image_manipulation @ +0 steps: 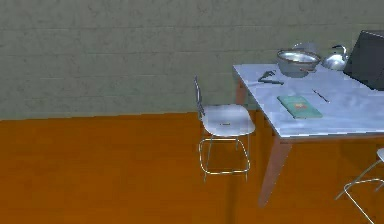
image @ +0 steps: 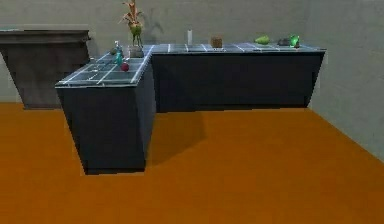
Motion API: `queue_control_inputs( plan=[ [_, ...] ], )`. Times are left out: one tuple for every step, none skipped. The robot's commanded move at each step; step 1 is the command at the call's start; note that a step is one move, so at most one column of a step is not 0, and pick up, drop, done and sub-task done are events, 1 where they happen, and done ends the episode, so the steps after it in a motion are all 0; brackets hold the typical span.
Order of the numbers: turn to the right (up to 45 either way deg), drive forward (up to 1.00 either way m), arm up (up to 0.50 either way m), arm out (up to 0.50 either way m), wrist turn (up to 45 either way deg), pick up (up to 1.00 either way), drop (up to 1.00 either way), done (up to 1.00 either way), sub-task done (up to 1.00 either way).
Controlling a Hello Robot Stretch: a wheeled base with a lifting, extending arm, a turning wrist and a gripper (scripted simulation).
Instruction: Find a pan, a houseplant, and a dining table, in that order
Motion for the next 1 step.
queue_control_inputs(
  plan=[
    [3.0, 0.0, 0.0, 0.0, 0.0, 0.0, 0.0, 0.0, 0.0]
  ],
)
